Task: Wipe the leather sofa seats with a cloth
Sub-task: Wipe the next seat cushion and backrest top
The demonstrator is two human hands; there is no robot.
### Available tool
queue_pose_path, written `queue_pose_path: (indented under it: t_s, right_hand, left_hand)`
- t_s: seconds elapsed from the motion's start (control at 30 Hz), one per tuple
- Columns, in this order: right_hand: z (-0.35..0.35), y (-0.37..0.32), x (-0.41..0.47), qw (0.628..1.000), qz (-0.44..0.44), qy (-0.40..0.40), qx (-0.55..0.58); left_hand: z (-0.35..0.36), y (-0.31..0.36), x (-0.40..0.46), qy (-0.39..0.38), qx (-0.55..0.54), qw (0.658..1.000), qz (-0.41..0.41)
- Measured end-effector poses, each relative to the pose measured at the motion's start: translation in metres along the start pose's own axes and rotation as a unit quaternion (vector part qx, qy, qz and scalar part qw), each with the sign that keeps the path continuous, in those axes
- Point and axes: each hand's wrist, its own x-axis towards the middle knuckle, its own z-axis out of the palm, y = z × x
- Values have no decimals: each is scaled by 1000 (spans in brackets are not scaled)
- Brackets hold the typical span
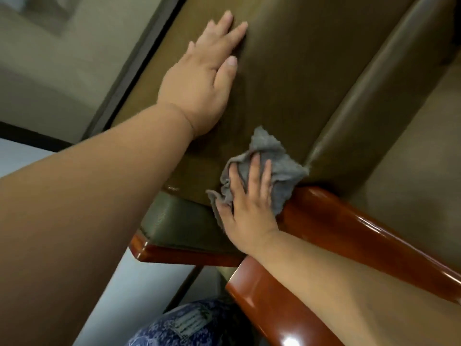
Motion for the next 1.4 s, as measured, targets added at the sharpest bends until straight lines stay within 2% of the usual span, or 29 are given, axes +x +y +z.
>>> queue_pose_path:
  t_s: [0.1, 0.2, 0.27, 0.3, 0.43, 0.57, 0.63, 0.7, 0.77, 0.87, 0.97, 1.07, 1.17, 1.27, 1.4]
  right_hand:
    - [-19, -10, 30, 999, 5, -2, 34]
    - [-57, -47, 94, 987, 53, 134, 68]
    - [-58, -67, 104, 970, 75, 224, 63]
    - [-46, -72, 94, 967, 61, 239, 65]
    - [24, -81, 7, 990, -29, 138, 27]
    - [27, -47, 19, 992, -46, 122, -3]
    - [19, 2, 35, 988, 49, 142, 37]
    - [14, 54, 45, 962, 207, 136, 115]
    - [14, 67, 46, 938, 277, 128, 167]
    - [17, 24, 41, 933, 234, 116, 248]
    - [22, 0, 15, 964, 131, 57, 225]
    - [16, 45, 17, 985, 134, 4, 107]
    - [-5, 91, 32, 976, 206, -37, 63]
    - [-26, 106, 26, 982, 175, -68, 33]
    - [-55, 135, 20, 987, 136, -81, 24]
  left_hand:
    - [-14, -50, -62, -60, -9, 997, -49]
    - [-1, -69, -91, 2, -40, 995, -90]
    - [6, -68, -86, 29, -47, 995, -86]
    - [7, -69, -84, 33, -53, 995, -79]
    - [8, -80, -83, 25, -60, 996, -64]
    - [10, -74, -81, 28, -59, 995, -70]
    - [12, -77, -82, 33, -58, 995, -72]
    - [14, -79, -83, 43, -59, 995, -68]
    - [15, -81, -83, 47, -62, 995, -63]
    - [16, -85, -84, 47, -57, 996, -56]
    - [15, -83, -81, 43, -58, 996, -52]
    - [11, -81, -83, 36, -51, 996, -61]
    - [7, -72, -85, 9, -30, 997, -75]
    - [2, -58, -85, -4, 8, 994, -113]
    - [3, -6, -98, 42, 85, 971, -220]
